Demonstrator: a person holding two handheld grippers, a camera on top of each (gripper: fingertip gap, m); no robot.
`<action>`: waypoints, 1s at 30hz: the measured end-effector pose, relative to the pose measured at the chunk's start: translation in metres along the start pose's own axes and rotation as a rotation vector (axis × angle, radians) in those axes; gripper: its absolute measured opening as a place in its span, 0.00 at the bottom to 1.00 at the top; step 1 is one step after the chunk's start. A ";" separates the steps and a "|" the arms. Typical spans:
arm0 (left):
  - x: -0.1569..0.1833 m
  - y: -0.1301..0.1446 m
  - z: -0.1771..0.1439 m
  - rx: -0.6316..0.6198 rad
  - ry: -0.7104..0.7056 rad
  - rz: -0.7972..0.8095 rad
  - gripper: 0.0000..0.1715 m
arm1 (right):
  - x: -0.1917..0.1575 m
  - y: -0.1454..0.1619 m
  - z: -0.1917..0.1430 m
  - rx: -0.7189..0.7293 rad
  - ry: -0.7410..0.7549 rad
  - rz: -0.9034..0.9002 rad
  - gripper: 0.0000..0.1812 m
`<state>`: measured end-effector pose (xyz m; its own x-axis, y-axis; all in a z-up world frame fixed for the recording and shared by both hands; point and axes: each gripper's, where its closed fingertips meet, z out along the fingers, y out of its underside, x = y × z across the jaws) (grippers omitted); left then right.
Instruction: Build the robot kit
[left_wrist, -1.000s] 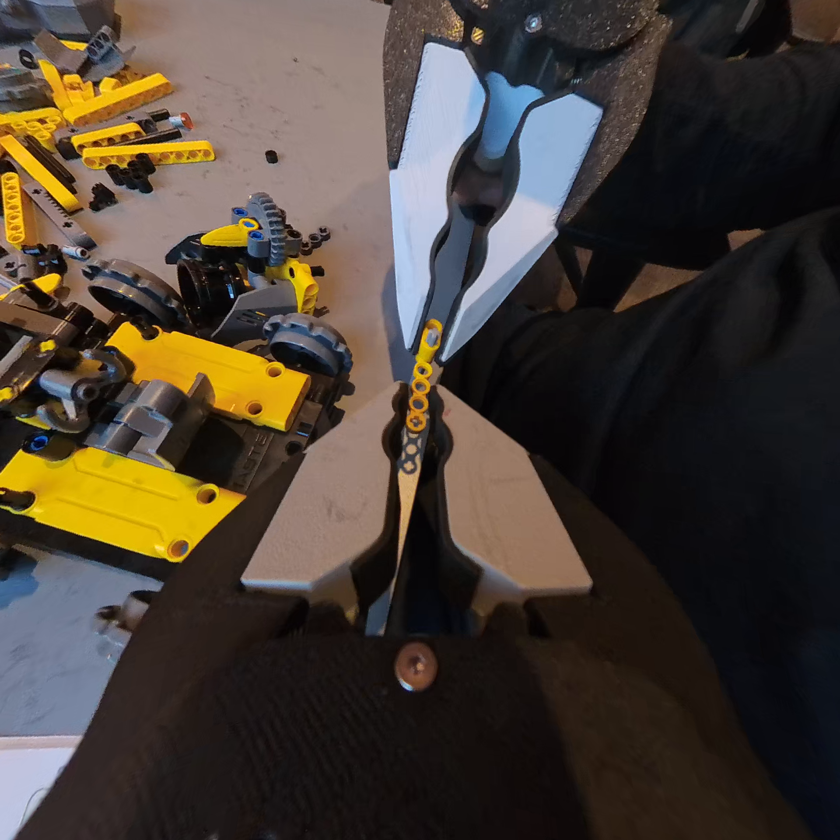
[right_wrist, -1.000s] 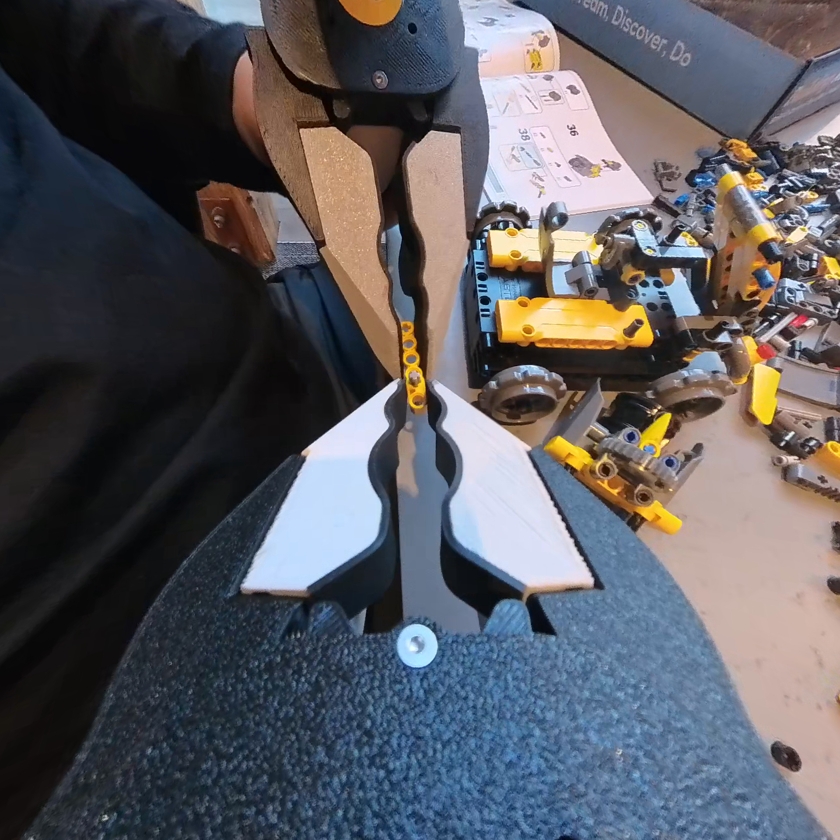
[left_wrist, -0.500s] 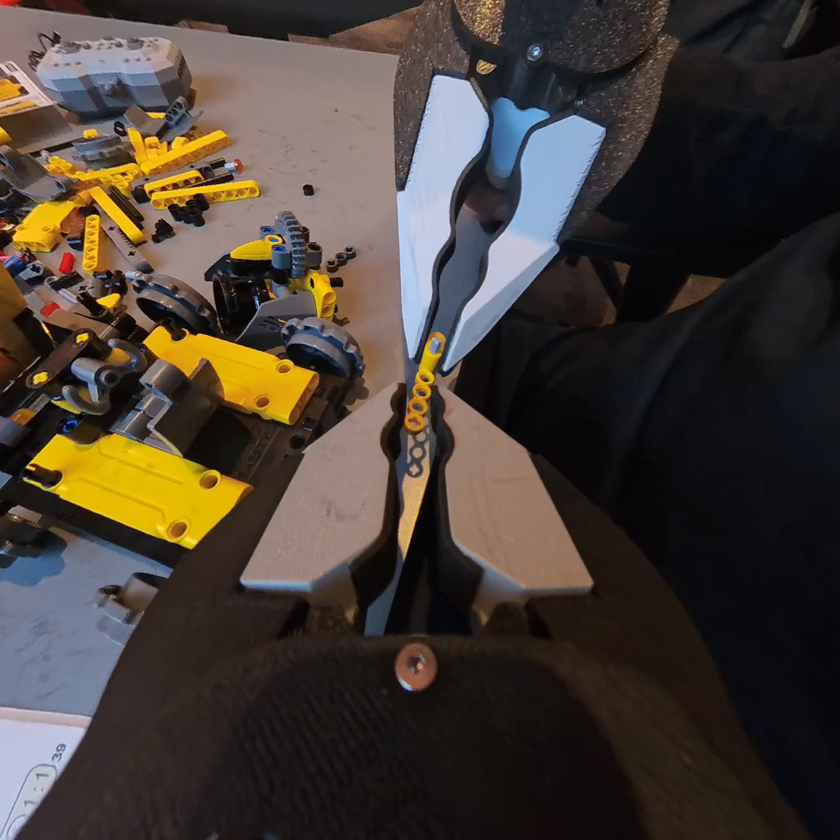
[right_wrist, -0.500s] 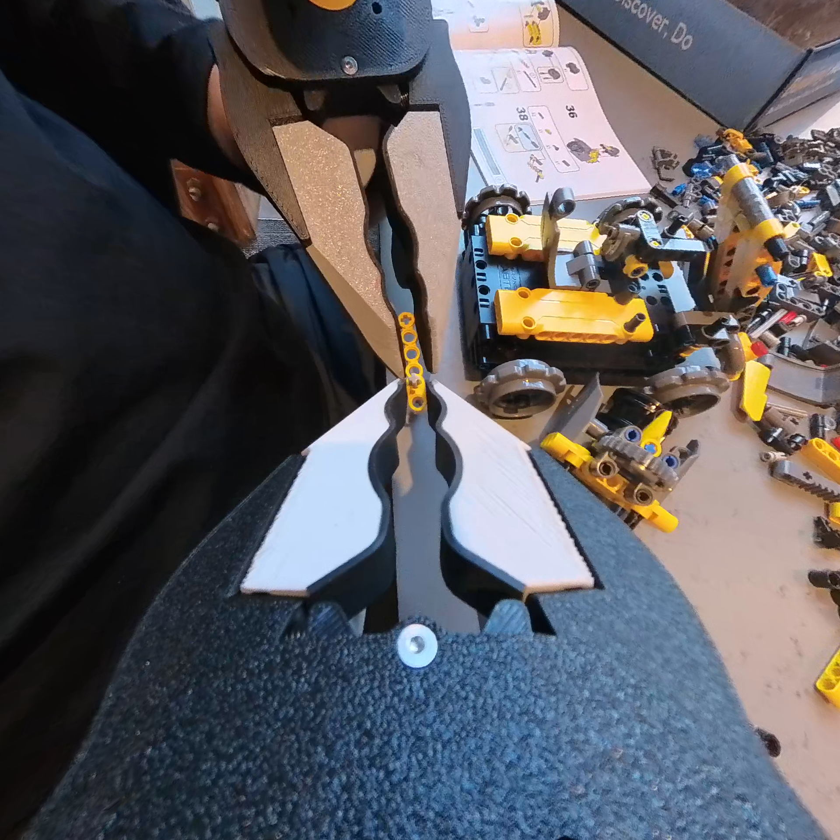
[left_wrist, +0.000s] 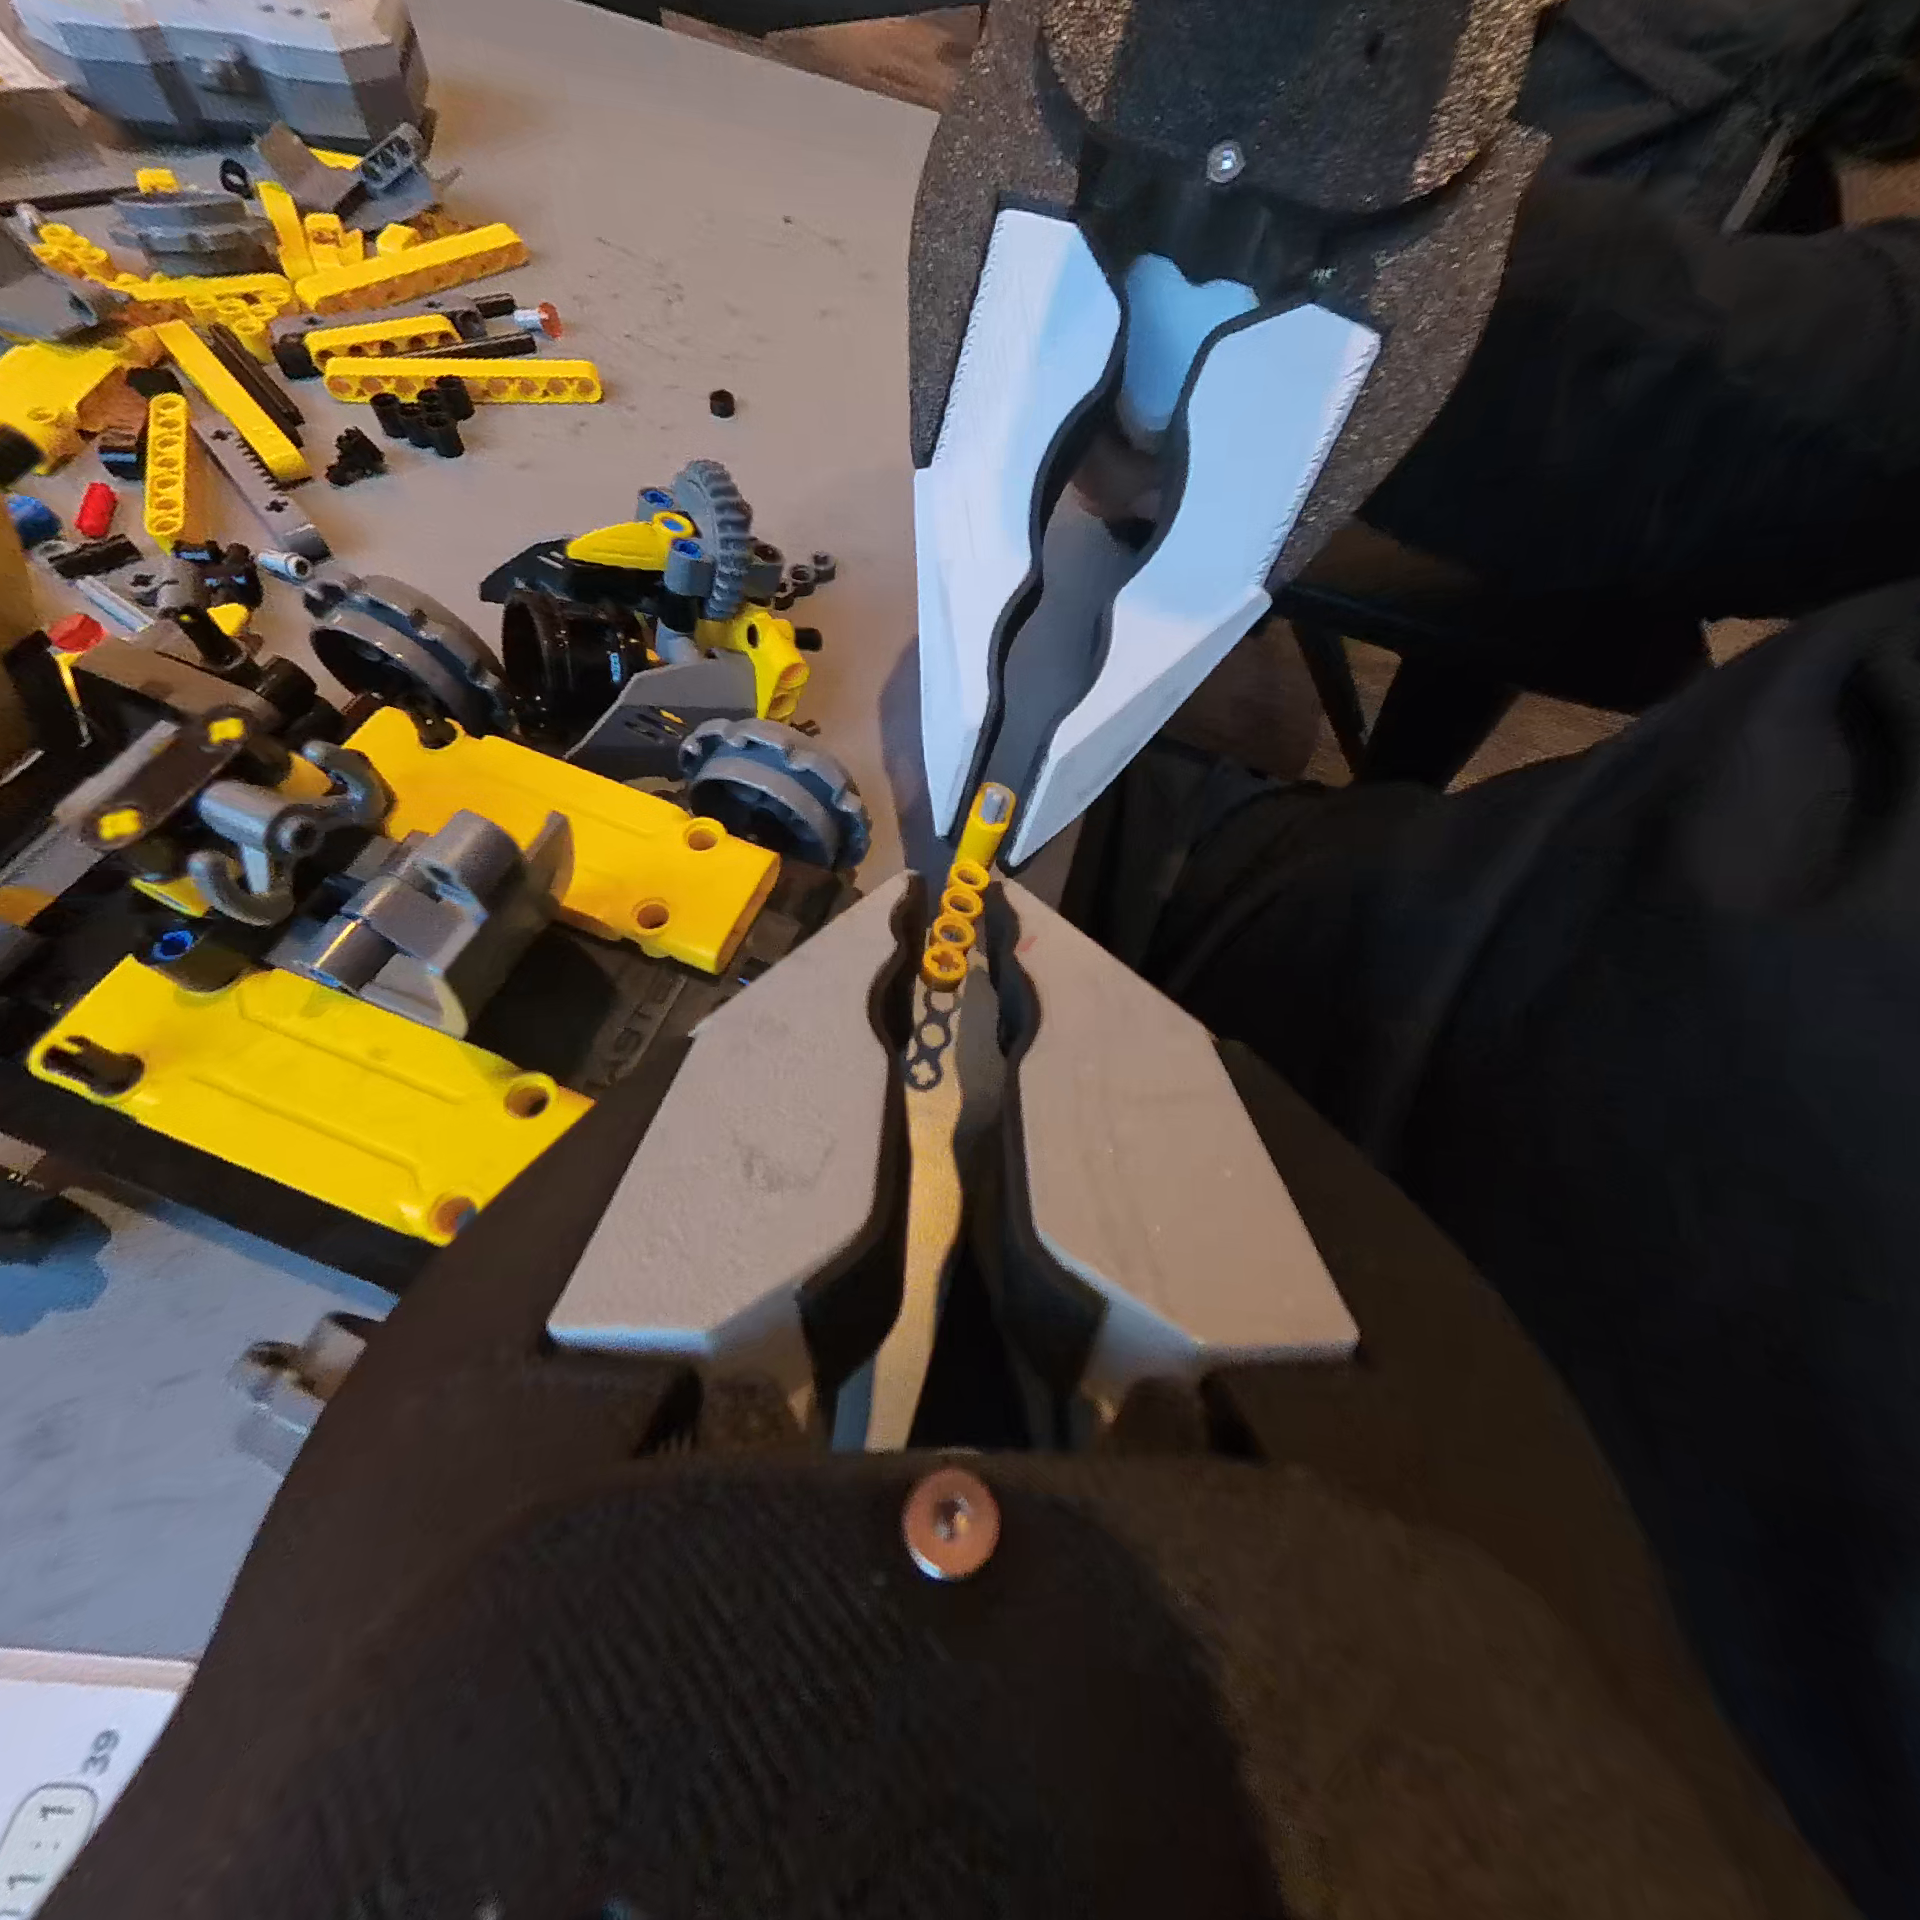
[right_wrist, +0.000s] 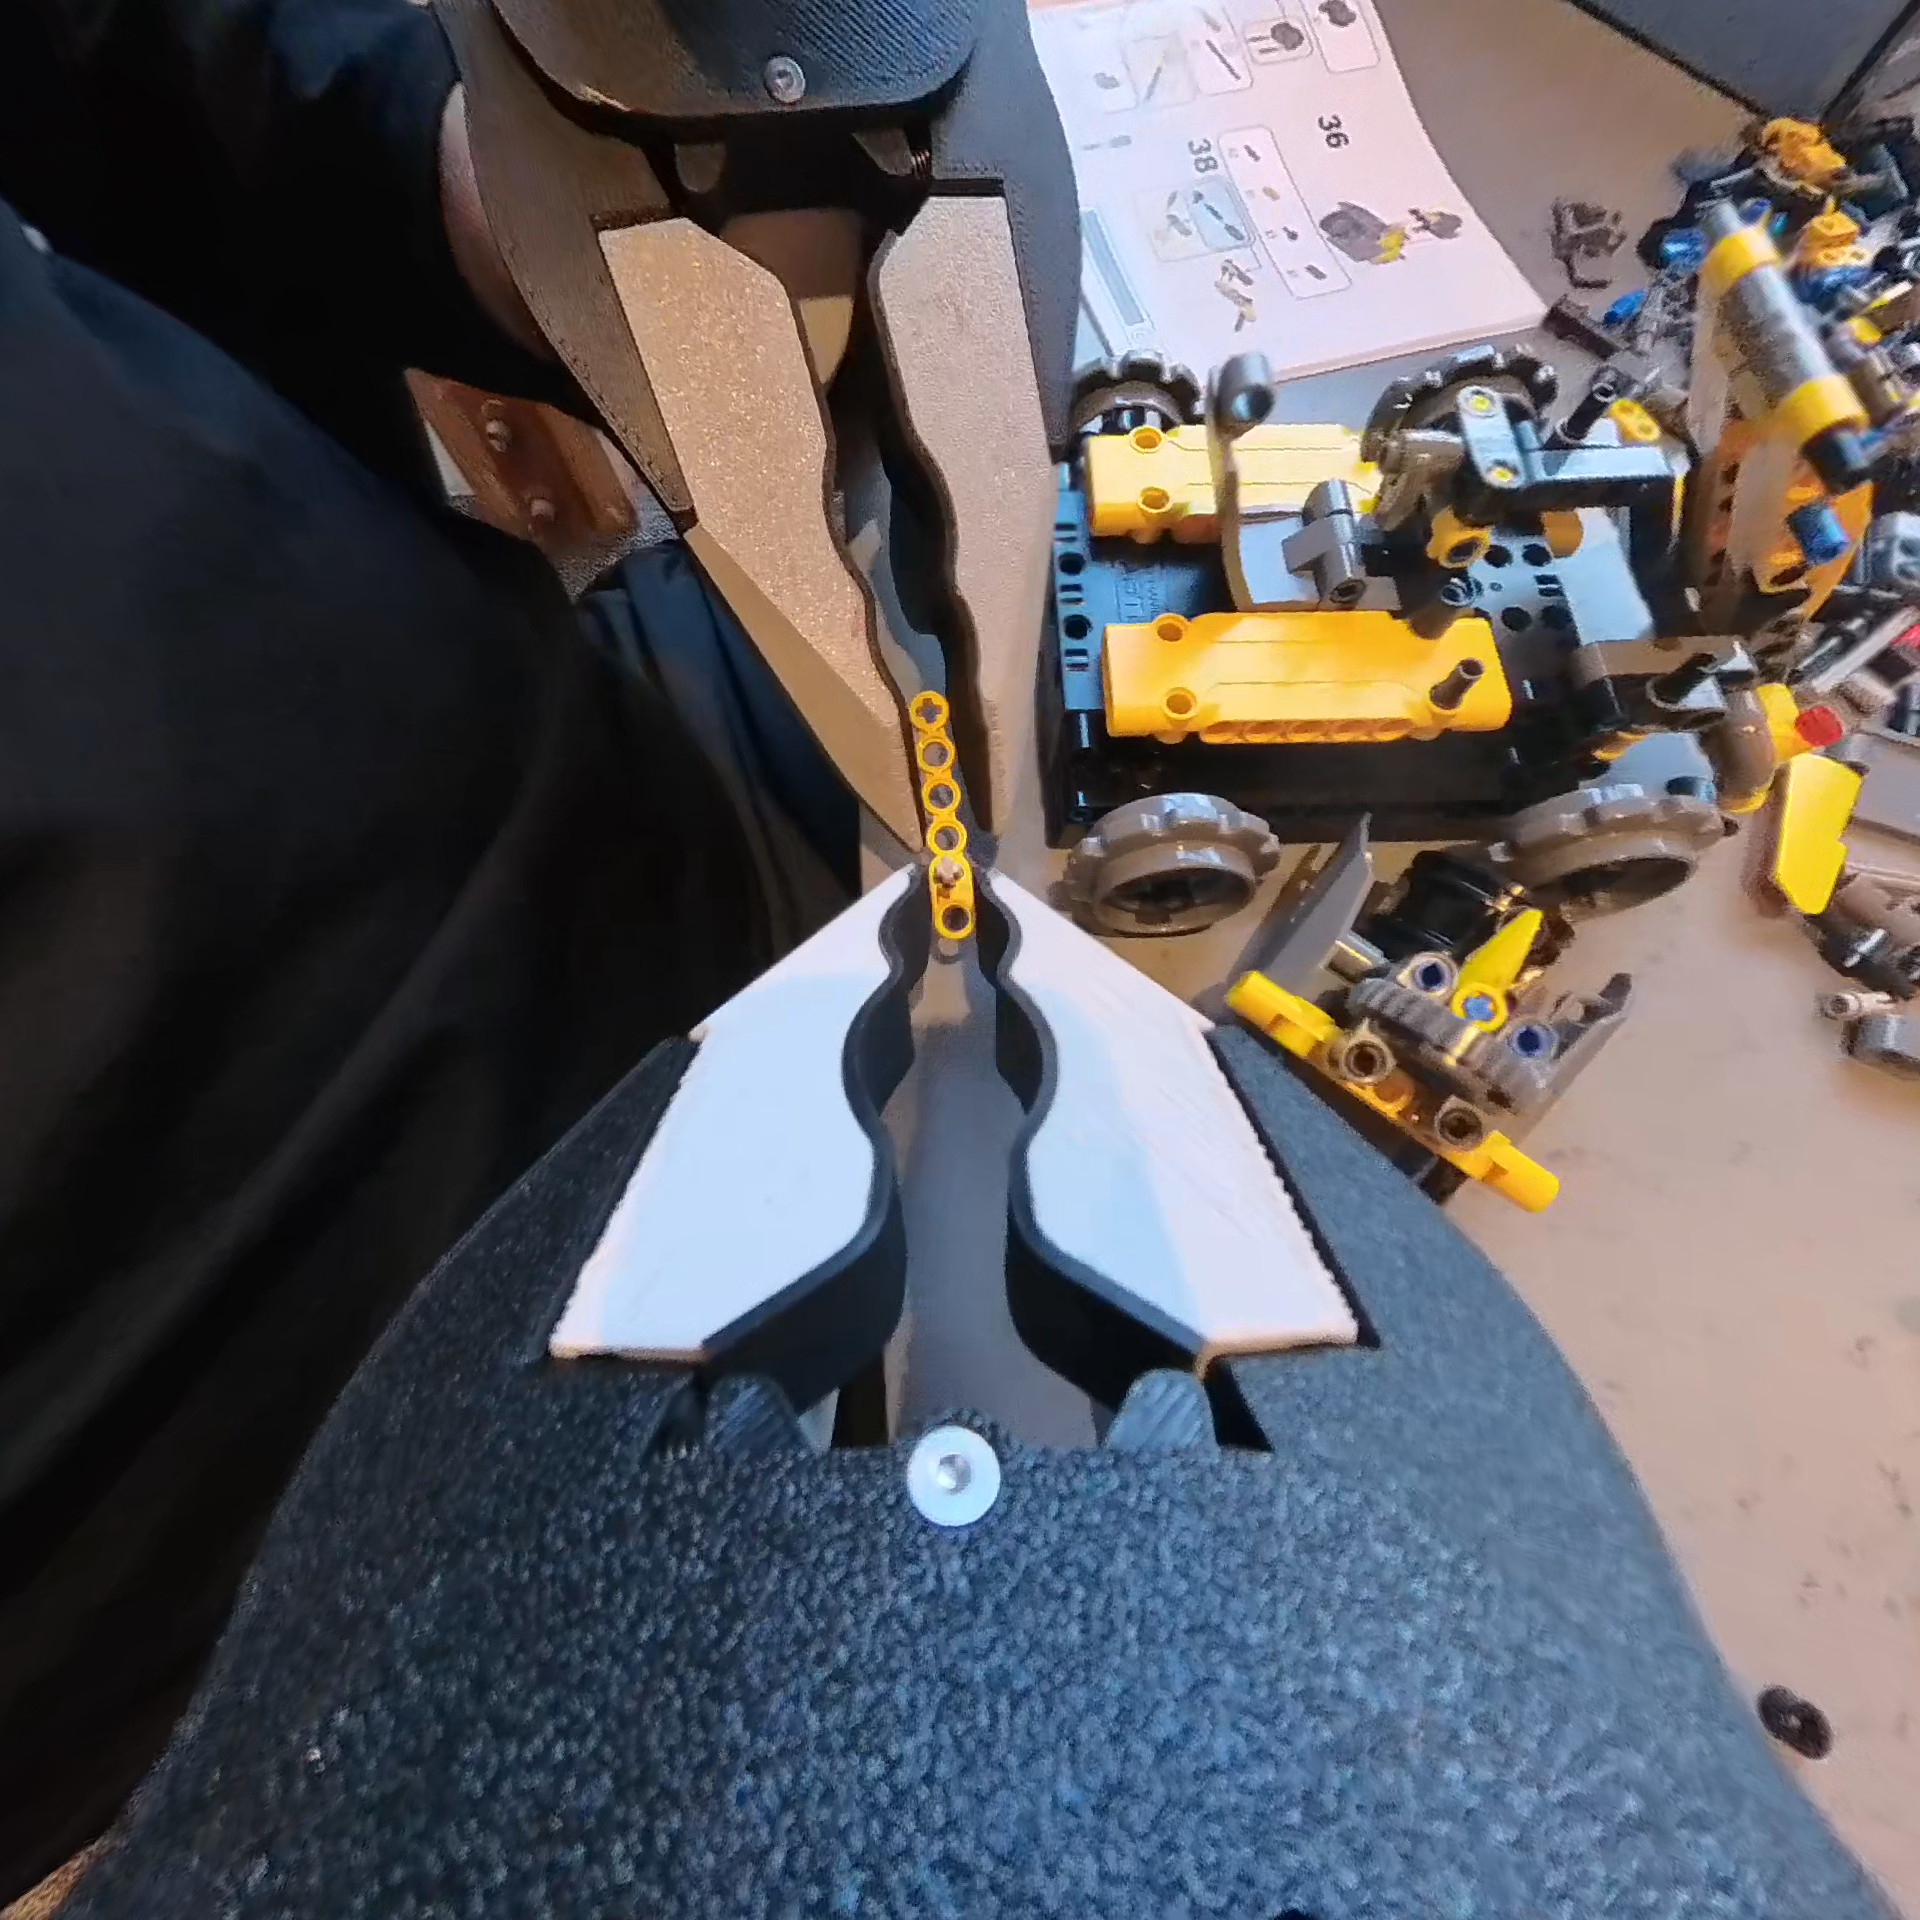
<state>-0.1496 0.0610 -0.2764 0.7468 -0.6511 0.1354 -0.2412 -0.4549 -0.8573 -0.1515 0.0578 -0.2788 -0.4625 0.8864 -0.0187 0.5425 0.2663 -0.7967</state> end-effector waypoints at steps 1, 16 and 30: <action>-0.001 -0.001 0.000 0.002 -0.001 -0.002 0.04 | 0.001 -0.001 -0.001 -0.004 -0.001 0.007 0.04; -0.003 0.005 0.000 -0.063 0.017 0.041 0.08 | 0.002 -0.001 0.002 -0.038 -0.058 0.068 0.04; 0.003 0.013 0.000 -0.135 0.035 0.147 0.03 | -0.005 -0.002 0.002 -0.235 -0.052 0.014 0.04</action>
<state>-0.1509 0.0530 -0.2871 0.6762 -0.7360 0.0329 -0.4288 -0.4295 -0.7948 -0.1515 0.0521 -0.2782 -0.4857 0.8718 -0.0644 0.6945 0.3400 -0.6341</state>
